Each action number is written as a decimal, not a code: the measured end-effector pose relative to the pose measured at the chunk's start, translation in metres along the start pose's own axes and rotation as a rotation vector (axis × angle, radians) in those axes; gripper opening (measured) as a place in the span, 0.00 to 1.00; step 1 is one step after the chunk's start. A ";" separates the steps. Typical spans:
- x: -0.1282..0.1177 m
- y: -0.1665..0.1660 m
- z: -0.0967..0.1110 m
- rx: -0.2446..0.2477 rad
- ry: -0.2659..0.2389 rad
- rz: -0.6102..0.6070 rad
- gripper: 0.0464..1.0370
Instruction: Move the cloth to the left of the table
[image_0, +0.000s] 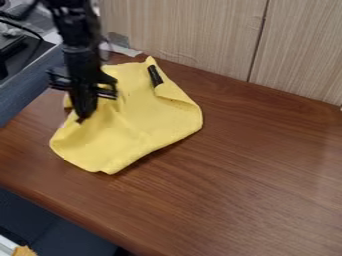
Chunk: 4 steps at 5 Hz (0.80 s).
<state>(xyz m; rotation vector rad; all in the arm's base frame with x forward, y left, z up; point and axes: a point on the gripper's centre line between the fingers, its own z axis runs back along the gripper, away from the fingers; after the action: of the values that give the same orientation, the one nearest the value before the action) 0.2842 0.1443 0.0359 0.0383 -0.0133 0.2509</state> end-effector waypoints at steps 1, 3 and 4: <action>-0.010 0.021 0.012 -0.048 -0.046 0.091 0.02; -0.053 0.064 -0.008 -0.085 -0.051 0.327 0.02; -0.074 0.076 -0.030 -0.073 0.005 0.386 0.04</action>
<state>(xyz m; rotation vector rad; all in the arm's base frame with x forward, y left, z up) 0.1943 0.2005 0.0071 -0.0388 -0.0246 0.6364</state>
